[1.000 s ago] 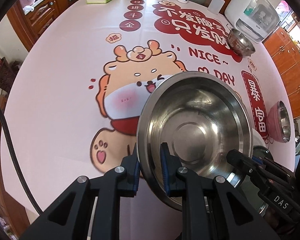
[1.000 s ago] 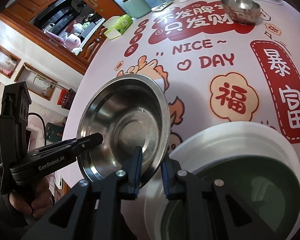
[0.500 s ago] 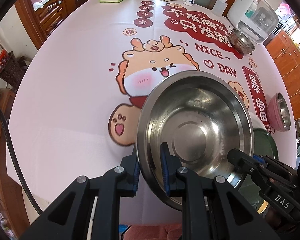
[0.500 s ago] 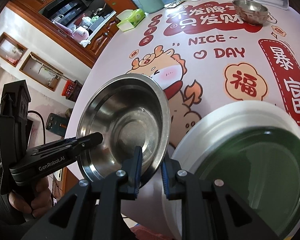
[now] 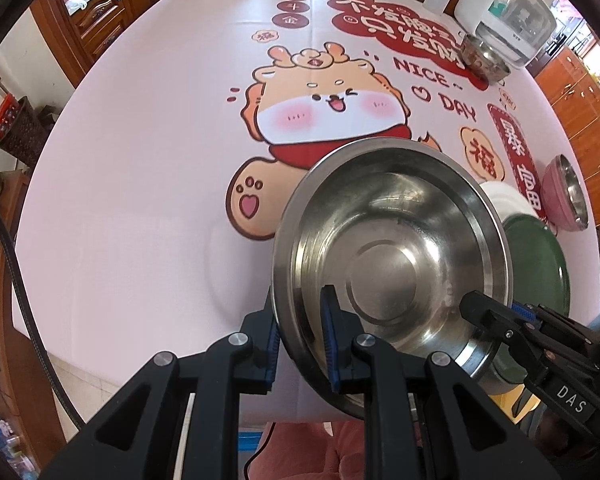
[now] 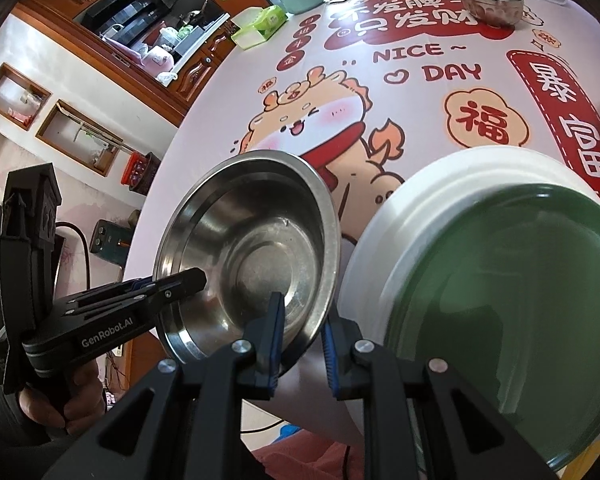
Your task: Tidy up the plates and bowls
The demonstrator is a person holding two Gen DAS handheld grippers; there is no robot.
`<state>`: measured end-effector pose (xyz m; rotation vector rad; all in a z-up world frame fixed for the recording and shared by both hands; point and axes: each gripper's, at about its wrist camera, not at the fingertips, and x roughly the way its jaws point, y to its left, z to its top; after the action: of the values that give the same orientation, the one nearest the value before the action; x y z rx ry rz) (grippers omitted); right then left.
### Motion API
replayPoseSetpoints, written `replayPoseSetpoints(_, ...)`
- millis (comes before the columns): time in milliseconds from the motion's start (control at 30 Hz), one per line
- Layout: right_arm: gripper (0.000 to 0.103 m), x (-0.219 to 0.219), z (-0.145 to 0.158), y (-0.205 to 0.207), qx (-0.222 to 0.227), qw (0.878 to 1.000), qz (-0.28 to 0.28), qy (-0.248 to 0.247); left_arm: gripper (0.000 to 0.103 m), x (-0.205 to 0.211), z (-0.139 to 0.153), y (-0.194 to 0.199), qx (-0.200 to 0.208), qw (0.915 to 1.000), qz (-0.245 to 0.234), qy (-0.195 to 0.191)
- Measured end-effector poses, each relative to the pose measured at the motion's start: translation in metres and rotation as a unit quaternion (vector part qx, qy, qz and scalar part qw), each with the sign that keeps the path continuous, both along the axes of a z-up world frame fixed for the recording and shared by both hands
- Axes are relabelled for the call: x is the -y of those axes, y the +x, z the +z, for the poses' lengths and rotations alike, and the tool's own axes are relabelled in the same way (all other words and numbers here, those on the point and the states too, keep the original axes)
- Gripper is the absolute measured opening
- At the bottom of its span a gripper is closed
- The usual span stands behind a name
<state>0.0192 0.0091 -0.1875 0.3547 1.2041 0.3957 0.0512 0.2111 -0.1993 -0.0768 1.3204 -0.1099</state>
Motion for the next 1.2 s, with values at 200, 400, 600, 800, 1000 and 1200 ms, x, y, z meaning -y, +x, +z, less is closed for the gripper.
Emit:
replayPoseSetpoints(200, 0.018, -0.008, -0.003, 0.001, 0.005, 1.0, 0.01, -0.023, 0.016, -0.001, -0.007, 0.001, -0.009, 0.9999, 0.002, 0.009)
replayPoseSetpoints(400, 0.02, -0.013, -0.007, 0.005, 0.0, 0.999, 0.018, -0.047, 0.016, -0.002, -0.014, 0.005, -0.018, 0.9998, 0.002, 0.012)
replayPoseSetpoints(600, 0.02, -0.015, -0.006, 0.008, 0.0, 0.998, 0.025, -0.057, 0.016, -0.001, -0.016, 0.012, -0.019, 0.9997, 0.0, 0.012)
replayPoseSetpoints(800, 0.026, -0.013, -0.002, 0.009, -0.001, 0.997, 0.019, -0.069, 0.018, -0.002, -0.011, 0.018, -0.012, 0.9999, -0.002, 0.01)
replayPoseSetpoints(1000, 0.038, -0.007, 0.008, 0.005, 0.01, 0.997, -0.004, -0.07, 0.019, -0.005, -0.002, 0.018, 0.004, 1.0, -0.004, 0.004)
replayPoseSetpoints(1200, 0.039, -0.008, 0.024, -0.001, 0.041, 0.996, -0.027, -0.076, 0.022, -0.008, 0.017, 0.013, 0.042, 0.9988, -0.019, -0.014)
